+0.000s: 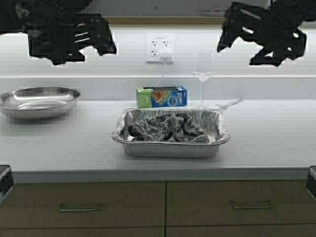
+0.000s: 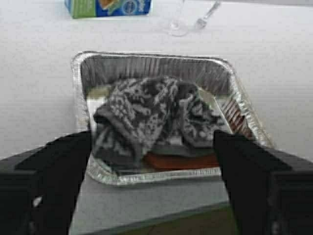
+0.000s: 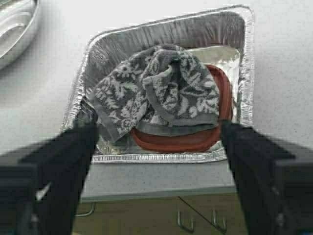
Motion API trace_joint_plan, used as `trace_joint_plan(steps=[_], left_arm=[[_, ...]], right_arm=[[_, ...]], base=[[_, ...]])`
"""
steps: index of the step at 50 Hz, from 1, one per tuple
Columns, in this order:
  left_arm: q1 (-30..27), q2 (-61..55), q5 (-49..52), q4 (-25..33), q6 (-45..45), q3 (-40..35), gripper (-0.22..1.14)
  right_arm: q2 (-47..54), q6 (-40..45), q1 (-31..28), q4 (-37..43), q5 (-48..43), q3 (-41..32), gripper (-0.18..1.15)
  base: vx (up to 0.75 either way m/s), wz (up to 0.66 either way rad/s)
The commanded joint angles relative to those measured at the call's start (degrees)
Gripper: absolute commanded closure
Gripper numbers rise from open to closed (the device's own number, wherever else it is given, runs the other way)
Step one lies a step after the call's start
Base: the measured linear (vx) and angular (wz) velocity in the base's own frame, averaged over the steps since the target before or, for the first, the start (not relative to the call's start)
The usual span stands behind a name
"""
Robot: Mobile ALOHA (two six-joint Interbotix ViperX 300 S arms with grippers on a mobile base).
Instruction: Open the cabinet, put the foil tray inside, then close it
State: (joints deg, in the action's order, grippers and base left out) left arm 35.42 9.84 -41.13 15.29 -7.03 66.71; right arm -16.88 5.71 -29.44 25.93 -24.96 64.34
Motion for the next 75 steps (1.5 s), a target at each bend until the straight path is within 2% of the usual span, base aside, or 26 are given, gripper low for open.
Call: trace_joint_plan(steps=[1, 12, 20, 27, 36, 41, 46, 51, 57, 64, 75], left_arm=[[0.09, -11.07, -14.59, -8.88, -11.34, 0.88, -0.11], [-5.27, -33.13, -43.24, -14.85, -25.93, 0.53, -0.11], [-8.35, -45.00, -54.76, -19.16, -33.22, -1.93, -0.11], [-8.79, -52.29, -56.69, -21.88, -37.53, -6.86, -0.11], [-10.72, -55.28, -57.48, -22.76, -40.52, -10.81, -0.11], [-14.50, -56.16, -57.48, -24.26, -41.13, -11.34, -0.11], [-19.60, -57.48, -57.48, -28.30, -41.75, -12.30, -0.11], [-24.43, -59.06, -57.30, -35.51, -44.56, -14.24, -0.11], [-27.95, -60.82, -57.04, -41.40, -48.08, -17.93, -0.11], [-29.00, -62.58, -55.99, -45.00, -49.48, -20.74, -0.11], [-29.00, -64.69, -53.26, -48.78, -52.12, -26.46, -0.11]], right_arm=[[3.43, 6.68, -0.18, -7.03, -5.27, 0.97, -0.07], [13.89, 20.92, 2.90, -19.07, -19.86, 4.13, -0.07], [25.93, 32.43, 5.36, -27.51, -34.63, 5.36, -0.07], [37.62, 37.97, 6.42, -30.06, -46.23, 3.34, -0.07], [46.58, 38.23, 8.17, -30.06, -53.44, 1.49, -0.07], [49.66, 38.41, 10.55, -30.41, -55.55, 1.05, -0.07], [51.77, 38.50, 12.22, -32.08, -56.78, -0.18, -0.07], [53.17, 38.58, 13.54, -34.89, -57.83, -1.58, -0.07], [55.28, 39.11, 16.00, -35.86, -58.18, -3.16, -0.07], [58.62, 39.11, 18.81, -38.14, -60.64, -3.78, -0.07], [68.03, 43.33, 24.96, -44.30, -68.99, -9.05, -0.07]], base=[[0.00, 0.00], [0.00, 0.00], [0.00, 0.00], [0.00, 0.00], [0.00, 0.00], [0.00, 0.00], [0.01, 0.02], [0.05, 0.01], [0.13, 0.01], [0.17, 0.06], [0.17, 0.03]])
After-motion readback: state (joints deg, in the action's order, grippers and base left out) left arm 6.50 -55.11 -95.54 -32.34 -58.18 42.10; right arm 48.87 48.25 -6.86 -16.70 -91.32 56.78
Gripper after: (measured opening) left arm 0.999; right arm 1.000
